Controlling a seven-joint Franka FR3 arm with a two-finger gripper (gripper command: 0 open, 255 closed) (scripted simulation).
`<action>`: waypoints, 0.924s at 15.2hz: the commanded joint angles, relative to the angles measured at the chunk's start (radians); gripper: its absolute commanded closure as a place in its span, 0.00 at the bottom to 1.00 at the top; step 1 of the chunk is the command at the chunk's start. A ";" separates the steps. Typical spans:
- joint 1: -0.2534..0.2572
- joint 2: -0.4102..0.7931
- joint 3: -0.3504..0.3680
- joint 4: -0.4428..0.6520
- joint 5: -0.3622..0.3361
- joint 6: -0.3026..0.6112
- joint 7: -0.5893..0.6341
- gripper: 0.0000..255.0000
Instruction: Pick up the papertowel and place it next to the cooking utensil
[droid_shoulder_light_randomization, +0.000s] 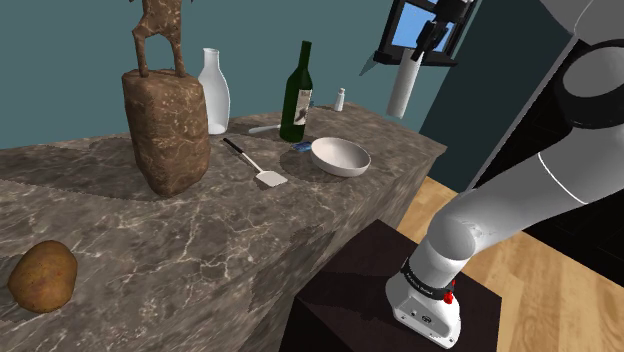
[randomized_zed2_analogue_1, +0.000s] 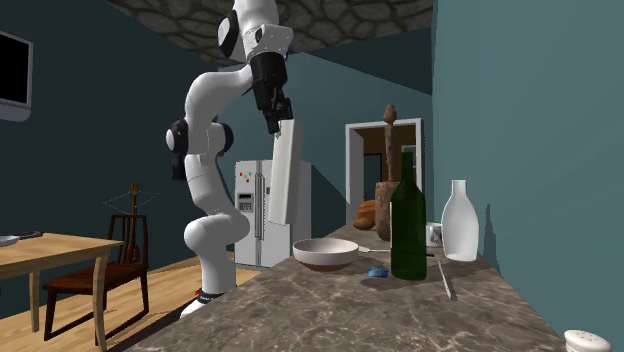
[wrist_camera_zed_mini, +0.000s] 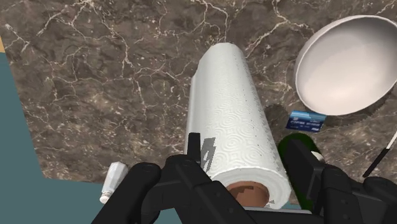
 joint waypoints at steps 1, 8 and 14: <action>0.003 0.017 -0.002 0.045 0.006 -0.028 -0.001 1.00; 0.013 0.100 -0.027 0.230 0.036 -0.137 -0.019 1.00; 0.017 0.198 -0.068 0.426 0.080 -0.246 -0.045 1.00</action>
